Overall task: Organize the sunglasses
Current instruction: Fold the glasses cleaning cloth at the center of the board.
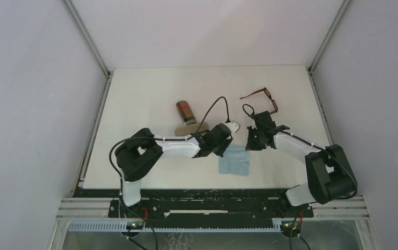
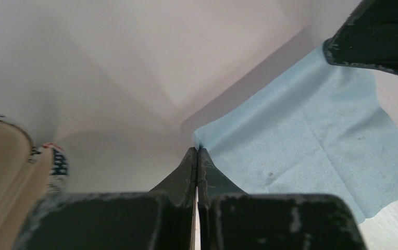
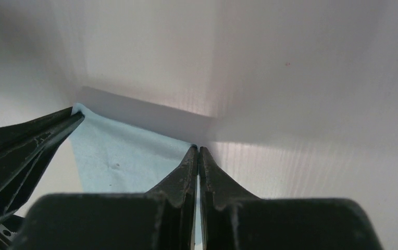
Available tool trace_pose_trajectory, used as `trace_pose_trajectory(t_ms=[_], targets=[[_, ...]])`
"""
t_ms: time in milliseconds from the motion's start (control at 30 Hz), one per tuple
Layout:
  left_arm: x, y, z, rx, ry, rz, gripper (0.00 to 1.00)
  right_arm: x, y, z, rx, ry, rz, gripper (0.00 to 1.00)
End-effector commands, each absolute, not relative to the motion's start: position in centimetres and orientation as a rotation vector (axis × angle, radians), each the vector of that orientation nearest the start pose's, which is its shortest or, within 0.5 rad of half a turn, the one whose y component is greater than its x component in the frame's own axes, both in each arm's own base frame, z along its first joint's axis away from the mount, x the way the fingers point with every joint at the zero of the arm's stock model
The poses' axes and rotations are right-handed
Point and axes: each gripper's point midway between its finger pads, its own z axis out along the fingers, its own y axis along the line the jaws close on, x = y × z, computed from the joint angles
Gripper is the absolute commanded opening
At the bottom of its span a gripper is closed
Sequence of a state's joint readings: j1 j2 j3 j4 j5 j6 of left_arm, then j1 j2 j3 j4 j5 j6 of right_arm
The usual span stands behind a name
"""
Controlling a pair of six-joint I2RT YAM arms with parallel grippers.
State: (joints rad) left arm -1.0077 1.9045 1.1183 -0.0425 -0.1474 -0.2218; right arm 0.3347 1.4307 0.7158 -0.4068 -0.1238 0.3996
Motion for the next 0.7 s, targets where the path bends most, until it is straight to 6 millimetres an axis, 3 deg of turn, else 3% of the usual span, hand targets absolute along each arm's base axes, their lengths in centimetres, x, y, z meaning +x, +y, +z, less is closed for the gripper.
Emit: trace_pose_trajectory(t_ms=[0,233,667], targets=[[28.4,-37.2,5.6,0.854,2.184,-0.357,0.00,27.8,13.4,4.0,0.026,2.619,0.406,0.00],[28.4,-36.9,6.2,0.885,2.167,-0.361,0.00,28.2,13.5,4.6,0.024,2.602,0.393,0.00],[25.0,-36.5,8.2,0.933,2.079,-0.494,0.00,24.9,14.8,5.8,-0.085,2.597,0.373,0.00]])
